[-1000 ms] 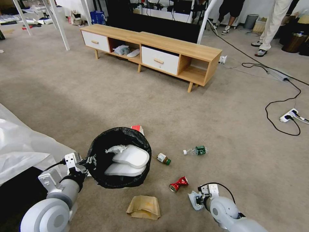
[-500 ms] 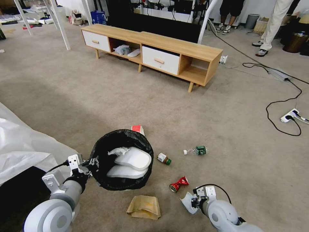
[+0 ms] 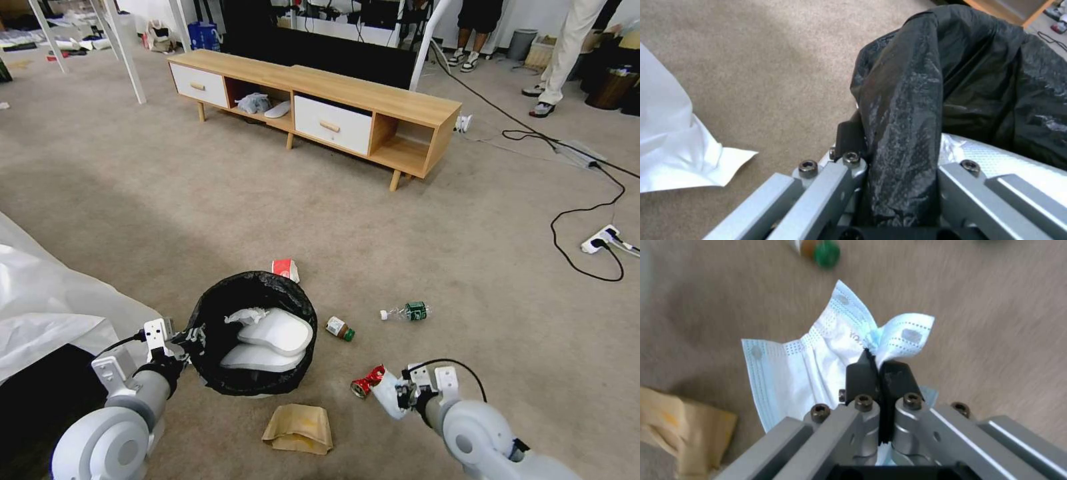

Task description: Pick up the trash bin and place the garbage on the floor into it.

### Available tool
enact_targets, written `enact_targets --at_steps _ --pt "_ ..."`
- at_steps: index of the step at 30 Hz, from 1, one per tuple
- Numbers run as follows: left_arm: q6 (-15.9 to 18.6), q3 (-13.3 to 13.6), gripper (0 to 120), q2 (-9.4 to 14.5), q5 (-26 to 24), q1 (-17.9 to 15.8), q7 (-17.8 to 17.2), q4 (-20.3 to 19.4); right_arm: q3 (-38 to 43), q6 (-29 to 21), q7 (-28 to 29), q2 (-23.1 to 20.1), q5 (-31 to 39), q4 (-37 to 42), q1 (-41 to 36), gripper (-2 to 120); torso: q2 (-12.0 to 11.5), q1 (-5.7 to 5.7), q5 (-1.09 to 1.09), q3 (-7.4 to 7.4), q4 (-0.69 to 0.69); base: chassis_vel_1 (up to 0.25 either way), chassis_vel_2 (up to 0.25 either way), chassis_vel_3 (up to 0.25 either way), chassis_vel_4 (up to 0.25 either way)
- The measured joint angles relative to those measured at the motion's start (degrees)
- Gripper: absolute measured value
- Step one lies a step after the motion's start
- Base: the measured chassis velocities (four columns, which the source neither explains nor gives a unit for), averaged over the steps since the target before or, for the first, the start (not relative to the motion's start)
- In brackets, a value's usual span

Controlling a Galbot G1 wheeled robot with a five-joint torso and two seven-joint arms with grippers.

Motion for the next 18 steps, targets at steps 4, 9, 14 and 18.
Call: enact_targets --at_steps 4,9,14,18 --pt "0.05 0.44 0 0.37 -0.23 -0.09 -0.04 0.38 3.14 0.12 0.02 -3.60 -0.14 5.32 -0.73 0 0.00 0.00 0.01 0.00 0.00 0.000 0.000 0.000 0.000" --pt "0.12 1.18 0 0.70 -0.27 -0.09 0.49 0.99 7.50 0.16 -0.92 -7.96 -0.19 10.38 -1.91 0 0.00 0.00 0.01 0.00 0.00 0.000 0.000 0.000 0.000" --pt "0.66 2.14 0 0.79 -1.14 -0.28 0.98 1.26 11.94 0.68 -3.20 -12.39 -0.21 14.79 -1.59 0 0.00 0.00 0.03 0.00 -0.01 0.000 0.000 0.000 0.000" --pt "0.91 2.45 0 0.89 -1.85 -0.49 1.07 1.32 14.29 1.13 -4.91 -14.81 -0.14 17.38 -0.21 0 0.00 0.00 0.02 0.00 0.00 0.000 0.000 0.000 0.000"
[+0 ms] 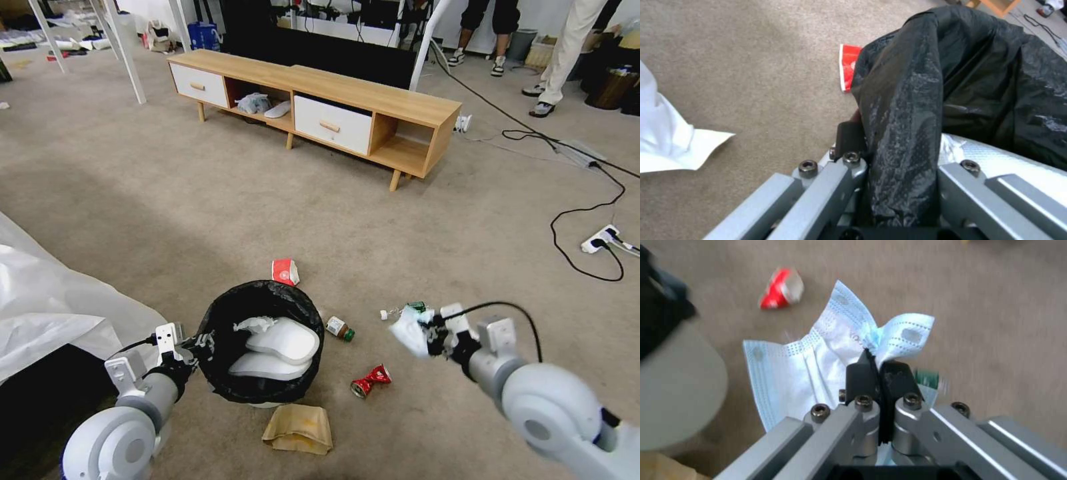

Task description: Pick up the trash bin and place the garbage on the floor into it.

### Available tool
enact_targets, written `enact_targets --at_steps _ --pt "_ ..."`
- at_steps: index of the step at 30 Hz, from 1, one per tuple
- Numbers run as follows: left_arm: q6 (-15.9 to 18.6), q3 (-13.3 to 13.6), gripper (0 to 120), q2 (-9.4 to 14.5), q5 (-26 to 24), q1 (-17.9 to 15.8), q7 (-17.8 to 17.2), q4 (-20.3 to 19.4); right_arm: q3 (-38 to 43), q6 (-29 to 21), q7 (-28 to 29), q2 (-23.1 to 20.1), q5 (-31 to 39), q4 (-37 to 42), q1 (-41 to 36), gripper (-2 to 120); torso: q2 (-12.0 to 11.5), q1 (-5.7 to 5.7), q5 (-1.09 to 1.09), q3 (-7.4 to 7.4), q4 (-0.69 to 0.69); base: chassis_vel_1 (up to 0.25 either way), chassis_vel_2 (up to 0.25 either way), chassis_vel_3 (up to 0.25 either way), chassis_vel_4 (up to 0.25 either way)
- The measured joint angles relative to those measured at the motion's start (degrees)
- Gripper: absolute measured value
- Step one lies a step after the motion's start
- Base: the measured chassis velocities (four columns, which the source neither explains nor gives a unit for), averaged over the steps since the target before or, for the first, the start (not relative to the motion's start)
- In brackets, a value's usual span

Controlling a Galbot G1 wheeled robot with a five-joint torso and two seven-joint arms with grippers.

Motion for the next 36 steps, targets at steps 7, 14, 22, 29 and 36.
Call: enact_targets --at_steps 7,14,22,29,36 --pt "0.99 0.80 0 0.05 -2.36 -0.73 -0.03 0.80 2.25 2.30 -5.98 -3.64 -0.82 3.84 2.57 0 0.00 0.00 0.00 0.00 0.00 0.000 0.000 0.000 0.000" --pt "1.74 3.59 0 0.12 -3.82 -2.19 -0.15 3.17 2.60 4.47 -10.50 -5.39 -2.29 6.89 4.35 0 0.00 0.00 0.00 0.00 0.00 0.000 0.000 0.000 0.000" --pt "2.23 10.25 0 -1.04 -2.25 -5.92 1.46 6.94 2.58 5.92 -12.89 -6.27 -1.55 8.94 6.08 0 0.00 0.00 0.00 0.00 0.00 0.000 0.000 0.000 0.000" --pt "2.51 15.42 0 -4.30 -1.20 -10.57 0.19 10.02 2.06 7.36 -15.30 -6.09 0.26 8.92 7.19 0 0.00 0.00 0.01 0.00 0.00 0.000 0.000 0.000 0.000" --pt "3.13 16.52 0 -6.44 -0.84 -12.87 -0.37 11.37 0.52 7.54 -19.50 -4.67 -0.69 8.78 5.34 0 0.00 0.00 0.01 0.00 0.00 0.000 0.000 0.000 0.000"
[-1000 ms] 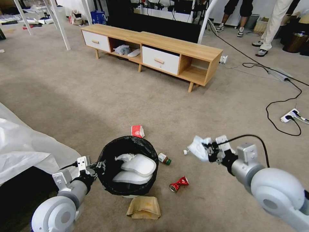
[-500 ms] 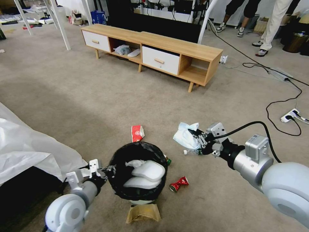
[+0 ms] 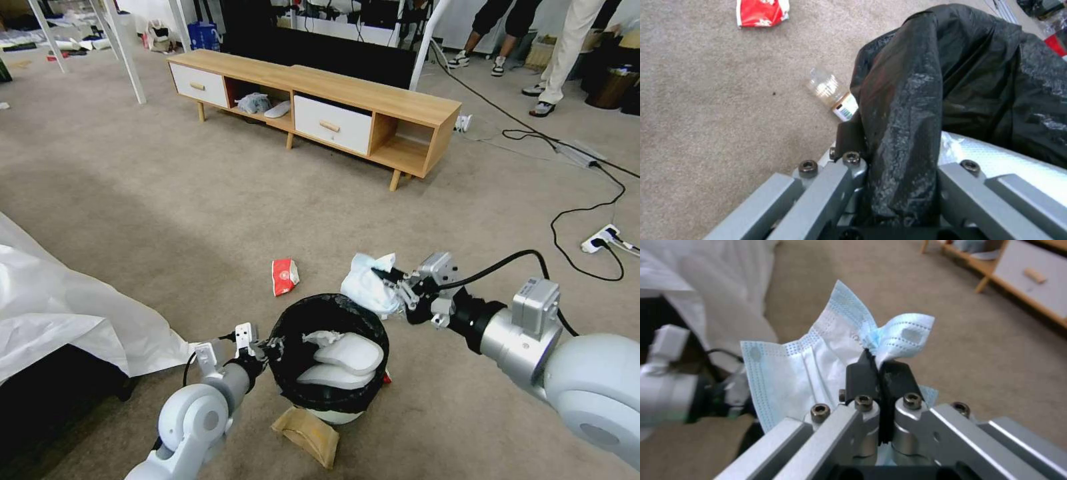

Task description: Pick up the trash bin and place the garbage on the floor into it.

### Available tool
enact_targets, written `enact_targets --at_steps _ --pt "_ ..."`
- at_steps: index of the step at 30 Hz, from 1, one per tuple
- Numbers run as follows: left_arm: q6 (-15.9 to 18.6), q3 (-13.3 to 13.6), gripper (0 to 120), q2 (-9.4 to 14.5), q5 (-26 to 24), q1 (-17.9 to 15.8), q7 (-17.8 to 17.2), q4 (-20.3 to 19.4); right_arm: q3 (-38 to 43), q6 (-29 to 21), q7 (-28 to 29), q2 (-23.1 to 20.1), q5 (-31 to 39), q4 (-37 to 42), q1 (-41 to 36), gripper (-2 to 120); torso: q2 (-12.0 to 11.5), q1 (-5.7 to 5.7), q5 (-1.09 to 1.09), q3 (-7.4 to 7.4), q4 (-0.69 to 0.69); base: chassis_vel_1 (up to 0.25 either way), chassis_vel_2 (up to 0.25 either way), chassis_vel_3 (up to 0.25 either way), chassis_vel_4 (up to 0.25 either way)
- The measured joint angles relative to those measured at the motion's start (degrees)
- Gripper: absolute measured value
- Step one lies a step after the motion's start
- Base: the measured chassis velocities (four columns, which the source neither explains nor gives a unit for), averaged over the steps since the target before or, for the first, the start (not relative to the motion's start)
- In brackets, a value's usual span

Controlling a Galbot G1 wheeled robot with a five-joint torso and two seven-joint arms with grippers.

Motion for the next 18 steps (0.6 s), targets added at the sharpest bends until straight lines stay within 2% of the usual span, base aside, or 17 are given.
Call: enact_targets --at_steps 3,8,18 --pt "0.04 0.07 0 -0.67 0.07 -0.24 -0.04 0.23 -0.27 0.01 -0.68 0.18 -0.28 -0.01 -0.20 0 0.00 0.00 0.00 0.00 0.00 0.000 0.000 0.000 0.000" --pt "0.28 1.30 0 -3.58 0.57 -1.59 -0.29 0.54 -1.13 -0.02 -2.48 0.30 -0.89 -0.07 -1.22 0 0.00 0.00 -0.01 0.00 -0.01 0.000 0.000 0.000 0.000" --pt "0.70 1.35 0 -4.73 0.90 -1.55 -0.52 -0.84 -3.37 -0.12 -4.57 1.33 -3.25 -1.46 -2.33 0 0.00 0.00 -0.01 0.00 -0.01 0.000 0.000 0.000 0.000"
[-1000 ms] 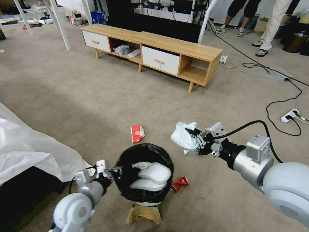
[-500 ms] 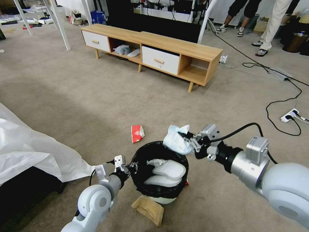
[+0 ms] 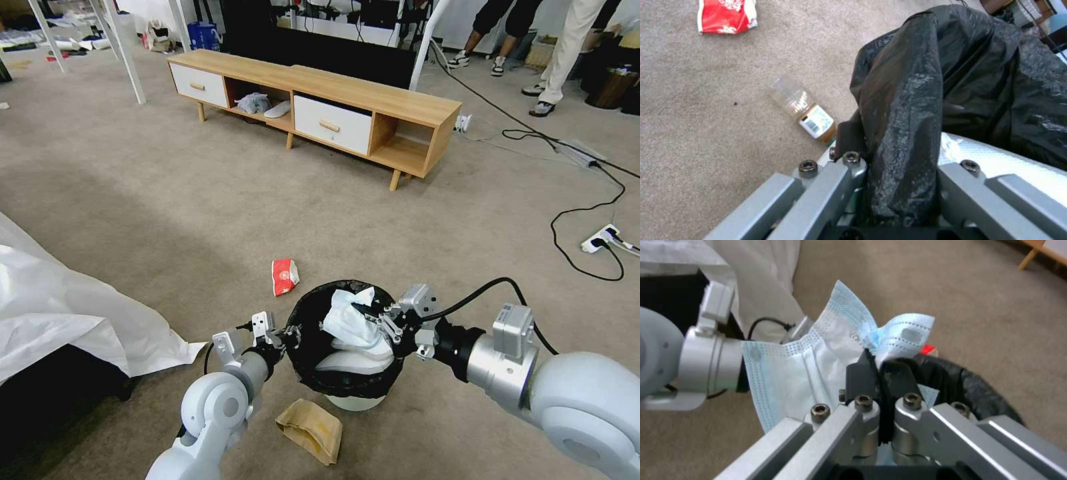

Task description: Pick up the trash bin and place the garbage on the floor into it.

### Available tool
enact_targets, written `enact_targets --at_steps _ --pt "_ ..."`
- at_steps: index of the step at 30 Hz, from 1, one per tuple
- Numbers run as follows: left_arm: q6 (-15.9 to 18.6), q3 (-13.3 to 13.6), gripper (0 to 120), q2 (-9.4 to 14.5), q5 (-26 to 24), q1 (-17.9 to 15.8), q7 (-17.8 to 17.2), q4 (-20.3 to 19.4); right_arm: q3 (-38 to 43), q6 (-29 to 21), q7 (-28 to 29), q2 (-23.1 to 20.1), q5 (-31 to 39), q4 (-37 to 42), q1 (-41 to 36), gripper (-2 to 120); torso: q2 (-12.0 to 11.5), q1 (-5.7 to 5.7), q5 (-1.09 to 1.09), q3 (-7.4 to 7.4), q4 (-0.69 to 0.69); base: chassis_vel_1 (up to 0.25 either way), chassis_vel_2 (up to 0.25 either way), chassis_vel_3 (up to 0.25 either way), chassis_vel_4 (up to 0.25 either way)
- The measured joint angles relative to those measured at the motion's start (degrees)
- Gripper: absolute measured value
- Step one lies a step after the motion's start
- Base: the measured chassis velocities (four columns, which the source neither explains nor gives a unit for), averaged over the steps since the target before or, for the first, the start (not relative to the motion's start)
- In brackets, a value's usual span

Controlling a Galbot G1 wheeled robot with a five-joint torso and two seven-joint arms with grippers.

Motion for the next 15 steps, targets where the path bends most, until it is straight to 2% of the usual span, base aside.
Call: enact_targets --at_steps 11,15 --pt "0.59 -0.01 0 0.65 0.28 2.22 0.28 -3.73 -3.36 0.14 -0.78 1.59 -2.18 -3.40 0.28 0 0.00 0.00 0.00 0.00 0.00 0.000 0.000 0.000 0.000" --pt "0.59 -0.87 0 1.64 1.40 3.21 1.74 -4.59 -4.91 0.56 -1.11 2.35 -3.37 -5.28 0.65 0 0.00 0.00 -0.01 0.00 0.00 0.000 0.000 0.000 0.000"
